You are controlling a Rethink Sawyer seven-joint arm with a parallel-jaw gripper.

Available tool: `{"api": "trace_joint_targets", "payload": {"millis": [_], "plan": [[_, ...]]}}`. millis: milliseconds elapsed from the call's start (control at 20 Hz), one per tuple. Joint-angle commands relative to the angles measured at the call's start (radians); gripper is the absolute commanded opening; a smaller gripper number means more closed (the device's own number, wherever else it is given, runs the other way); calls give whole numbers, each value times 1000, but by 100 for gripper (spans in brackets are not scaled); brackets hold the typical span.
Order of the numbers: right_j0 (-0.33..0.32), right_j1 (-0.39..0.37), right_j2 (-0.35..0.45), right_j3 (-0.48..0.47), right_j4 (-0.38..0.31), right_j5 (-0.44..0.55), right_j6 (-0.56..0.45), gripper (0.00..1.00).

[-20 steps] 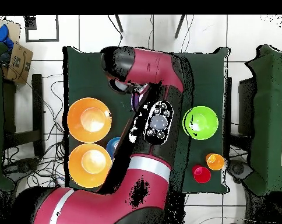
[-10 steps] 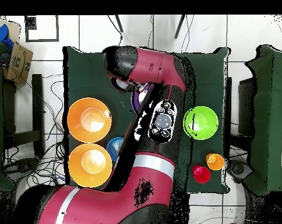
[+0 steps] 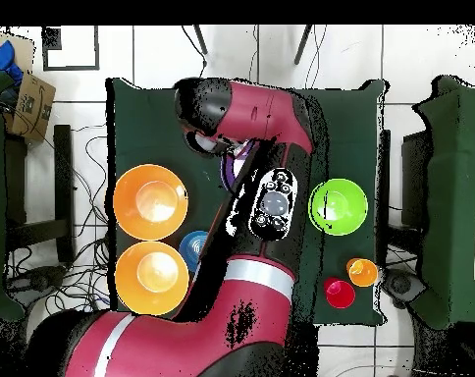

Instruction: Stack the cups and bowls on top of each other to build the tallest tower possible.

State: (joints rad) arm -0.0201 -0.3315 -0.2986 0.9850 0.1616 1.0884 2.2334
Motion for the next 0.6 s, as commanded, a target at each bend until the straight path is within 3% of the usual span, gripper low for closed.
{"api": "trace_joint_targets", "payload": {"millis": [50,600], "plan": [[-11,23,115,20,-56,129,-100,100],[-20,18,113,-7,-69,91,-119,100]]}}
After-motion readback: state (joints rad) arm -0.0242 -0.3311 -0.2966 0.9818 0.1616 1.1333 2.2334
